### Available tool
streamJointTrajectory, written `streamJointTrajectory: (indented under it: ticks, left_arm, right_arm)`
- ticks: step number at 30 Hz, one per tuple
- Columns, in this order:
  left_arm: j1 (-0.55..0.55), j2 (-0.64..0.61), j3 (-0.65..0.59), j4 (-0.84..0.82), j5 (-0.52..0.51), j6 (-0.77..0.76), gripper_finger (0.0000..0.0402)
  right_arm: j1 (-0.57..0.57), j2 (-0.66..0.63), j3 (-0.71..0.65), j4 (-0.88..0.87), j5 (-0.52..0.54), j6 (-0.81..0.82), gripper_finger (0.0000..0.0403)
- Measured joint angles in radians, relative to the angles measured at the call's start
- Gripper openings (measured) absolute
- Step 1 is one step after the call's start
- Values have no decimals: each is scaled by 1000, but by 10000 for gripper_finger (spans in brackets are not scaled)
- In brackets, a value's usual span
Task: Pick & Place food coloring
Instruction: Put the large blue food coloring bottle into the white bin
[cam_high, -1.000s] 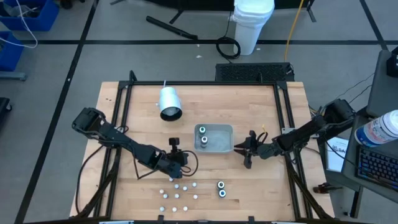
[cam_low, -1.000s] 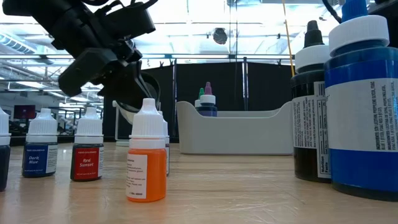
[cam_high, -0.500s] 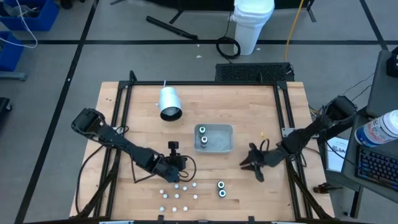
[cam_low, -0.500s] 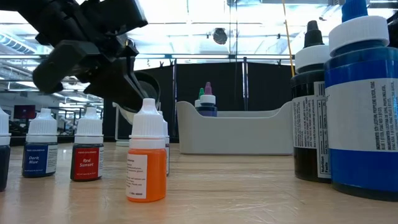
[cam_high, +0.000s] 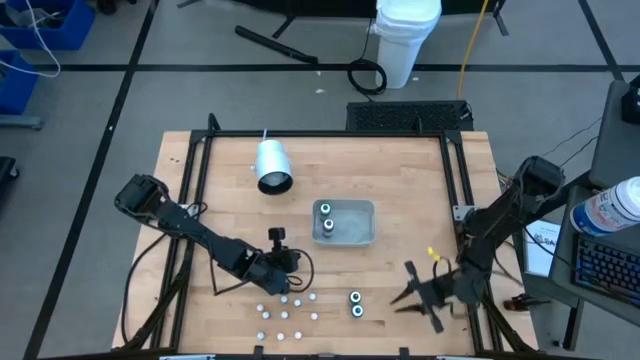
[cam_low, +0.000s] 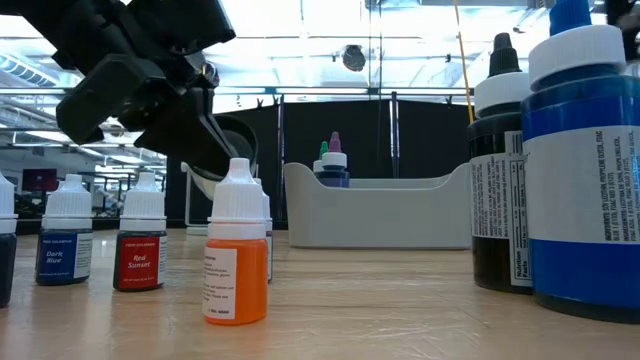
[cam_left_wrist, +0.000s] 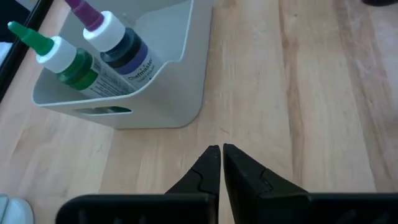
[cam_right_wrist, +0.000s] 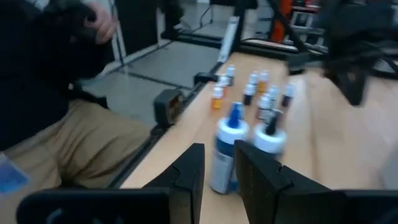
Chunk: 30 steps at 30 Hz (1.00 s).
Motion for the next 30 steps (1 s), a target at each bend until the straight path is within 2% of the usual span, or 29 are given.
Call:
streamJointTrajectory:
  ticks: [1, 3, 7, 9, 12, 16, 22, 26, 30]
  left_arm:
    - [-5, 0, 0, 0, 0, 0, 32]
    - [-16, 0, 0, 1, -1, 9, 34]
    - [-35, 0, 0, 2, -1, 38, 35]
    - [-39, 0, 0, 2, -1, 43, 35]
    - [-39, 0, 0, 2, -1, 47, 35]
    - [-39, 0, 0, 13, -1, 46, 35]
    - [-38, 0, 0, 44, 0, 33, 35]
    - [-38, 0, 0, 65, 0, 32, 35]
    - [-38, 0, 0, 81, 0, 35, 35]
  right_arm:
    - [10, 29, 40, -29, 21, -3, 77]
    - [47, 71, 155, -177, 145, 17, 77]
    - [154, 174, 449, -641, 406, 159, 75]
    - [189, 240, 577, -782, 447, 215, 68]
    - [203, 333, 705, -875, 462, 281, 53]
    - [197, 429, 736, -887, 455, 435, 28]
    - [208, 547, 637, -829, 379, 749, 2]
    - [215, 610, 585, -727, 461, 829, 0]
    - [195, 640, 546, -598, 520, 801, 9]
